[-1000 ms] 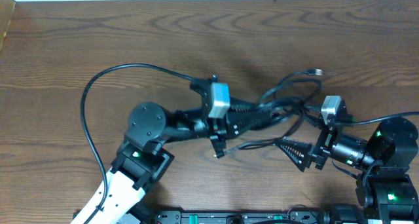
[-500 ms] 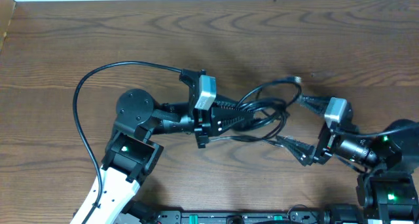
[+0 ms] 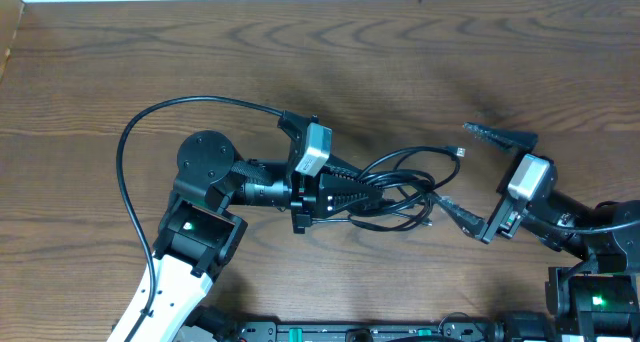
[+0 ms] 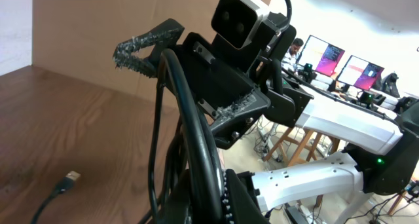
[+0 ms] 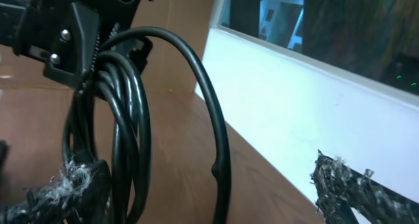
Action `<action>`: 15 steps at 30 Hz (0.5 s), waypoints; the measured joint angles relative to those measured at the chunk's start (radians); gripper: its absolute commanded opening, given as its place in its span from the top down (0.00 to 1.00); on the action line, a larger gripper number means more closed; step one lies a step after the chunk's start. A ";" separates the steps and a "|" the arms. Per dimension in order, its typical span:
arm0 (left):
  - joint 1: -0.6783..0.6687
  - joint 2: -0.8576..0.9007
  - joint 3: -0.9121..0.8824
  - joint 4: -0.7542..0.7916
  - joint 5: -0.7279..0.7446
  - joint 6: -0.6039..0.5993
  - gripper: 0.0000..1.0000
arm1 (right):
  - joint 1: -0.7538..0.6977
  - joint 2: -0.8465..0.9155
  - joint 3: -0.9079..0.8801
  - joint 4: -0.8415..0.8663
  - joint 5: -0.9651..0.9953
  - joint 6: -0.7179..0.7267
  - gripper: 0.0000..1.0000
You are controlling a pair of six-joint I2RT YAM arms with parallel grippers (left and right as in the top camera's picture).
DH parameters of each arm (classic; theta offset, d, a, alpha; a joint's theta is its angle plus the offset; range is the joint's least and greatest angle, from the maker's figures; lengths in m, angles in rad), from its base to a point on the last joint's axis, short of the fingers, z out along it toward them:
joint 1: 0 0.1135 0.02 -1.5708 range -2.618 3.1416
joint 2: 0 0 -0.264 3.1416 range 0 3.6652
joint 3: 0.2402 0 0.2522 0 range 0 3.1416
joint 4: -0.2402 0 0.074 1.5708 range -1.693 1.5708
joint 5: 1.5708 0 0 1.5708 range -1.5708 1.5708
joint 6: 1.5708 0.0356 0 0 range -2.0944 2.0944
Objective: Untangle cables
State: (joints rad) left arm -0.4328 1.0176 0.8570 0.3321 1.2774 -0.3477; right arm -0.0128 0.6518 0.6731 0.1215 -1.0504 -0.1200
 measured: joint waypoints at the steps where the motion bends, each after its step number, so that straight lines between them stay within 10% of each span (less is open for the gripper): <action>1: 0.000 0.001 0.000 0.000 0.000 0.000 0.93 | 0.000 0.000 0.000 0.000 0.006 -0.012 0.04; 15: -0.029 0.002 0.000 0.000 -0.001 0.000 0.92 | 0.000 0.000 0.000 0.003 0.016 -0.105 0.04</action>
State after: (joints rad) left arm -0.4618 1.0195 0.8570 0.3317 1.2766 -0.3473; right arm -0.0128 0.6518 0.6731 0.1246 -1.0340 -0.2245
